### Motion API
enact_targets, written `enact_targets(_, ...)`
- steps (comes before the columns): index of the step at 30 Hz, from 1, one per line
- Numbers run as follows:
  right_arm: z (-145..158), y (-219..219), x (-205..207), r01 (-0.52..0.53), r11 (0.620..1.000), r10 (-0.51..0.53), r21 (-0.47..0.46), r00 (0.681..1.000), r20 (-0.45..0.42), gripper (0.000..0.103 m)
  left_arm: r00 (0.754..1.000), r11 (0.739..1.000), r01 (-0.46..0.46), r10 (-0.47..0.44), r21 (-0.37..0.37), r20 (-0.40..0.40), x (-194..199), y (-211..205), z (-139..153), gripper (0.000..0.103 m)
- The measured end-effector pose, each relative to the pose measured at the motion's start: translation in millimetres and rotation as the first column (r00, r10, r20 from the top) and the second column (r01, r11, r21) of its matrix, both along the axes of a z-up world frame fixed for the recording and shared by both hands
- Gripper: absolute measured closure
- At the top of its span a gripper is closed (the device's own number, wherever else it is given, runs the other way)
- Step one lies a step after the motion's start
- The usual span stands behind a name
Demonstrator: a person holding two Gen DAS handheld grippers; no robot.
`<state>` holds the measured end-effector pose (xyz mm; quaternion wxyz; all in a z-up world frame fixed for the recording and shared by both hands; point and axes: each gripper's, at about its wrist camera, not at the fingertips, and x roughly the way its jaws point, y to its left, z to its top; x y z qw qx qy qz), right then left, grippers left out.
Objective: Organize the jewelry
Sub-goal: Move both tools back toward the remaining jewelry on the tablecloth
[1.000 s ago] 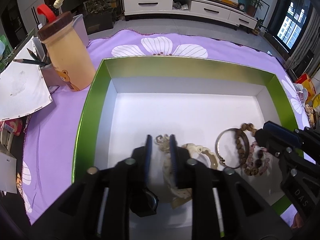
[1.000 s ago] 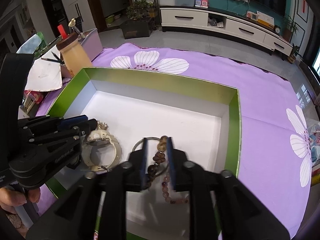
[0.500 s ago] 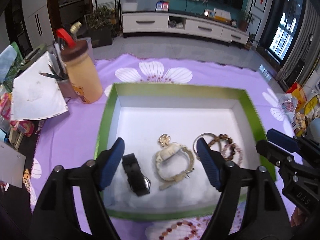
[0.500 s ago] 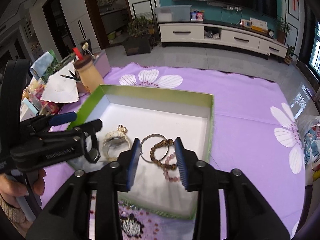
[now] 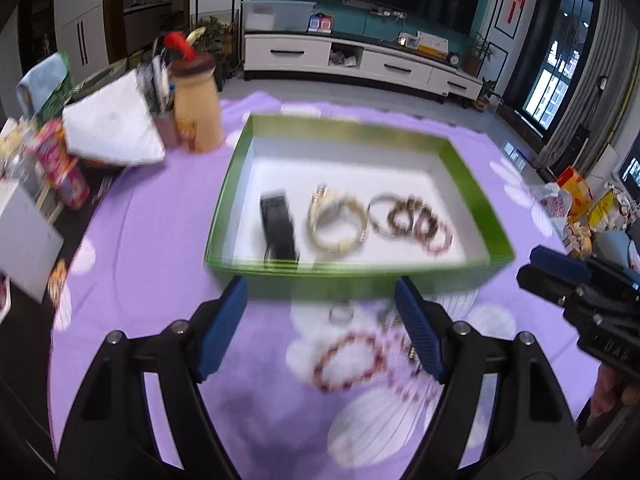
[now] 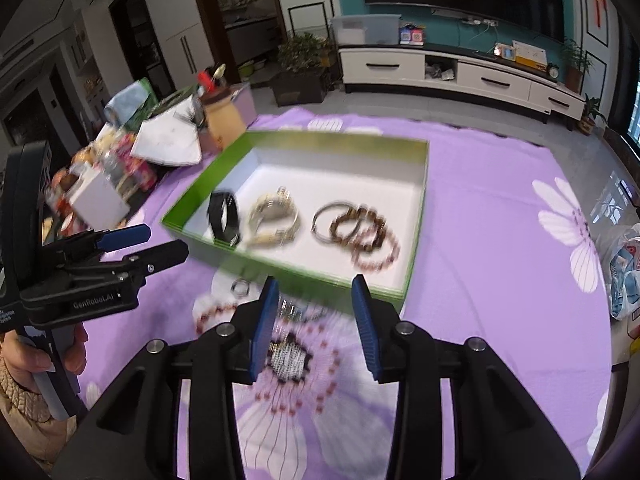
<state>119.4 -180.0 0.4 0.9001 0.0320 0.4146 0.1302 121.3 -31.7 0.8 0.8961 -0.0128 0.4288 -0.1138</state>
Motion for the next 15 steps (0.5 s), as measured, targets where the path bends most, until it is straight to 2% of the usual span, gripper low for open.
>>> enact_targets(4,-23,13,-19,-0.038,0.999,0.037,-0.020,0.999,-0.034,0.065,0.999,1.000,-0.009,0.009,-0.020,-0.039,-29,10,-27,0.026)
enact_targets(9,-51,22,-30,-0.059,0.998,0.059,-0.005,0.994,-0.088,0.065,0.992,0.996,-0.061,0.053,-0.067,-0.113,-45,27,-58,0.026)
enact_targets(15,-68,20,-29,-0.035,0.999,0.037,0.021,0.993,-0.115,0.065,0.988,0.993,-0.080,0.068,-0.083,-0.136,-44,30,-68,0.030)
